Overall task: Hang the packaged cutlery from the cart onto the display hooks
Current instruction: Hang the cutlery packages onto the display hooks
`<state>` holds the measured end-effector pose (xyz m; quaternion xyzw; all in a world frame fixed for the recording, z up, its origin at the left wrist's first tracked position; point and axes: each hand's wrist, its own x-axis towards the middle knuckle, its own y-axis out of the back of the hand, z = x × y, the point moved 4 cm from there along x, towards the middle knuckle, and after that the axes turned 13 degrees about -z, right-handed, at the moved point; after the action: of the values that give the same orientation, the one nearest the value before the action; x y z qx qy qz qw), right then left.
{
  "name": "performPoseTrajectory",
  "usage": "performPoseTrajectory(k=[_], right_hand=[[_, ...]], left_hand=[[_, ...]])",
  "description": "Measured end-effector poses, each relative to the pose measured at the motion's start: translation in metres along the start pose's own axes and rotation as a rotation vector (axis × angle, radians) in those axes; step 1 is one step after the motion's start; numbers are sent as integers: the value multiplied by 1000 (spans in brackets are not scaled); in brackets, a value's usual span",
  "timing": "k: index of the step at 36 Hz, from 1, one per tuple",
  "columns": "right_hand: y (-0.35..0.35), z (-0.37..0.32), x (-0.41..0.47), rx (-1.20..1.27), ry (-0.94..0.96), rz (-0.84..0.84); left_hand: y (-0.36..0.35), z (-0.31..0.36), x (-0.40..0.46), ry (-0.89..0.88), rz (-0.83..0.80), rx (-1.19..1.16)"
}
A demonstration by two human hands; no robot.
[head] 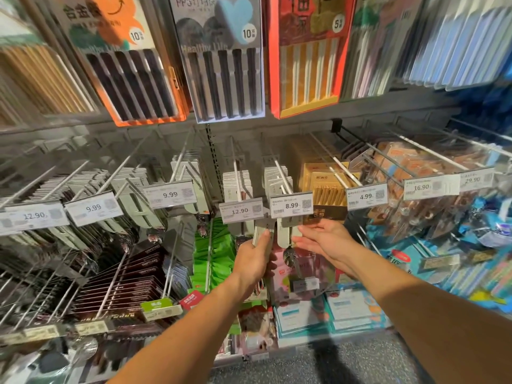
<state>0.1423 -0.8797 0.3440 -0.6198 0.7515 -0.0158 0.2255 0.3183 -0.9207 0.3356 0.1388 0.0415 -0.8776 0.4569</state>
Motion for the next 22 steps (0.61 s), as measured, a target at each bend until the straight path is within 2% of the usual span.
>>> performPoseTrajectory(k=[6,12,15,18,21,22], right_hand=[[6,-1,12,-138,6,77],[5,-13,34,-343,-23,299],[2,-18,41,-267,-21,365],[2,-19,46,-450,43,396],[1,-9,40,-514,23,533],[0,-2,39,-509,-16,497]], left_hand=[[3,-1,3,25,-18,-17],[4,-11,5,86,-42,-98],[5,-14,4,97,-48,-115],[6,-19,6,91,-45,-121],[7,-24,10,95,-50,-155],[7,-26,11,98,-54,-156]])
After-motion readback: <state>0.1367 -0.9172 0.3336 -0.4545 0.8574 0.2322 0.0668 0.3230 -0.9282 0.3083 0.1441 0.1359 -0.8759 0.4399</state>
